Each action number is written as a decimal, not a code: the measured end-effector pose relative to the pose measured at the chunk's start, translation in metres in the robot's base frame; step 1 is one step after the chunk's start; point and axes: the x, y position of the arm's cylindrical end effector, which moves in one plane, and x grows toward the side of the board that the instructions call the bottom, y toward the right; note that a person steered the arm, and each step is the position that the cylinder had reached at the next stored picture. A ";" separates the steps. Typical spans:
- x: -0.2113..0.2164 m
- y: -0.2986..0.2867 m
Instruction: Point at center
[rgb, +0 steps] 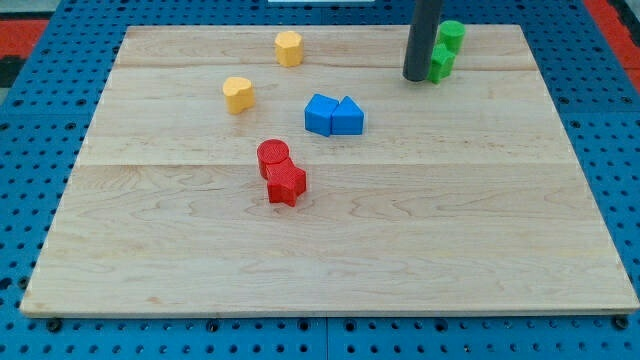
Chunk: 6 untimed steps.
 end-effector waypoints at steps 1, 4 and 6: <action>0.016 0.005; -0.028 -0.104; 0.013 -0.156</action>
